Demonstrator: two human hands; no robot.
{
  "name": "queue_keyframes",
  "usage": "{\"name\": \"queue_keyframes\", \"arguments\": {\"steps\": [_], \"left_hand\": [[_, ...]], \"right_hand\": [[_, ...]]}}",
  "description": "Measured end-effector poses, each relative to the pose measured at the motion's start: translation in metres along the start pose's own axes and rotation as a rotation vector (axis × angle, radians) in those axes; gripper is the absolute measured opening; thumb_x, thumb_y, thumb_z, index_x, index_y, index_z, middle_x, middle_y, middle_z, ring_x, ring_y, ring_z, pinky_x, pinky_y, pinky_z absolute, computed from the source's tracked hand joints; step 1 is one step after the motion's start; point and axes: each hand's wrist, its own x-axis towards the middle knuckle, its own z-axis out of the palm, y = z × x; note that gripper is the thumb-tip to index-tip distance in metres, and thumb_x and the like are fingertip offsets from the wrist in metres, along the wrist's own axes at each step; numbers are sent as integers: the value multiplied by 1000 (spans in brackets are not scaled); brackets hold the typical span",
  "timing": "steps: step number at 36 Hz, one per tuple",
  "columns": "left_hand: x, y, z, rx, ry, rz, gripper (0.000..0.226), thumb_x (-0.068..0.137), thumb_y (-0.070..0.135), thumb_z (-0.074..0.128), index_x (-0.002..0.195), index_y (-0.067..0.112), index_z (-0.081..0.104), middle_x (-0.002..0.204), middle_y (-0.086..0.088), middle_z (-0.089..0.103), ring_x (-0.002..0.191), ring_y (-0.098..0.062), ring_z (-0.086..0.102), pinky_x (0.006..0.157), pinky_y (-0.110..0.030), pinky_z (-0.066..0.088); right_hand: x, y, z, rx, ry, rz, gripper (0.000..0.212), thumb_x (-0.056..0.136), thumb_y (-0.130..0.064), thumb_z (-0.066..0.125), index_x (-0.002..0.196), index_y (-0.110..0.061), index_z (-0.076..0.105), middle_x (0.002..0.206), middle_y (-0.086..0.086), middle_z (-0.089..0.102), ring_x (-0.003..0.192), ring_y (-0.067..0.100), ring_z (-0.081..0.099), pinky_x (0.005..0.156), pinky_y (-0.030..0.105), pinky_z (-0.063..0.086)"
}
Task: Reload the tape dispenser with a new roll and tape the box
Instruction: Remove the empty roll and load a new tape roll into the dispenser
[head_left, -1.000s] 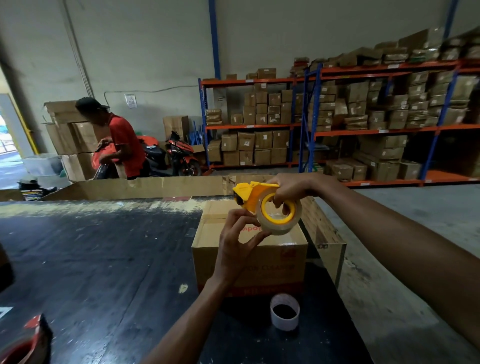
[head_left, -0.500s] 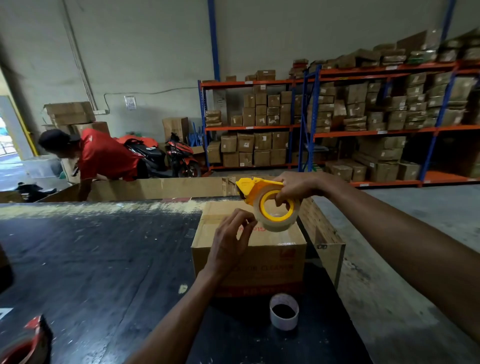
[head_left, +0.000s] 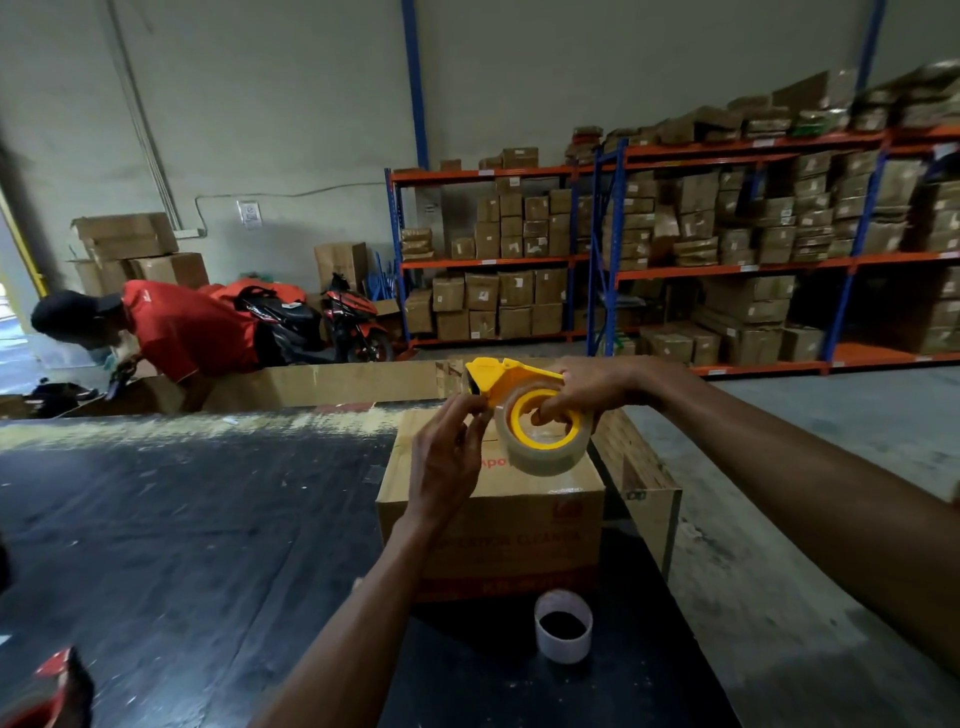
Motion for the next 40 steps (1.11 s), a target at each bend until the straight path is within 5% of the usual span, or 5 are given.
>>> {"name": "queue_keyframes", "arguments": {"steps": [6,13,23,33,40], "left_hand": [[11,2,-15,-60,-49,24,12,102,10,55,112,17,59,101,-3,68,71,-3,60,65,-16,49],[24,15,-27,-337,-209,-224,9,105,15,52,113,10,53,81,-10,68,44,-19,59,39,-30,47],[23,23,-20,-1025,-317,-969,22,106,14,48,122,1,58,124,-25,71,108,-33,74,83,-39,64],[37,7,-13,-1149,-360,-1322,28,106,11,50,125,-5,61,96,-21,79,90,-30,79,81,-40,65],[45,-5,-13,-1094,-547,-1313,23,106,11,48,113,-2,66,101,-17,78,89,-24,79,88,-46,63]], "right_hand": [[-8,5,-1,30,4,-23,9,97,-24,70,101,-19,64,91,7,70,77,18,67,78,37,56],[-18,-6,-9,-73,90,-65,7,97,-19,70,99,-23,66,95,6,71,82,22,69,82,43,60],[-23,-4,2,-381,250,-31,19,94,-24,71,105,-30,56,98,4,65,84,19,65,67,36,52],[-31,-4,9,-601,396,-97,44,88,-19,73,128,-26,55,87,-5,61,68,7,56,55,25,37],[-30,-8,11,-722,474,-98,50,85,-22,73,132,-26,56,98,2,67,80,18,63,65,37,52]]}}
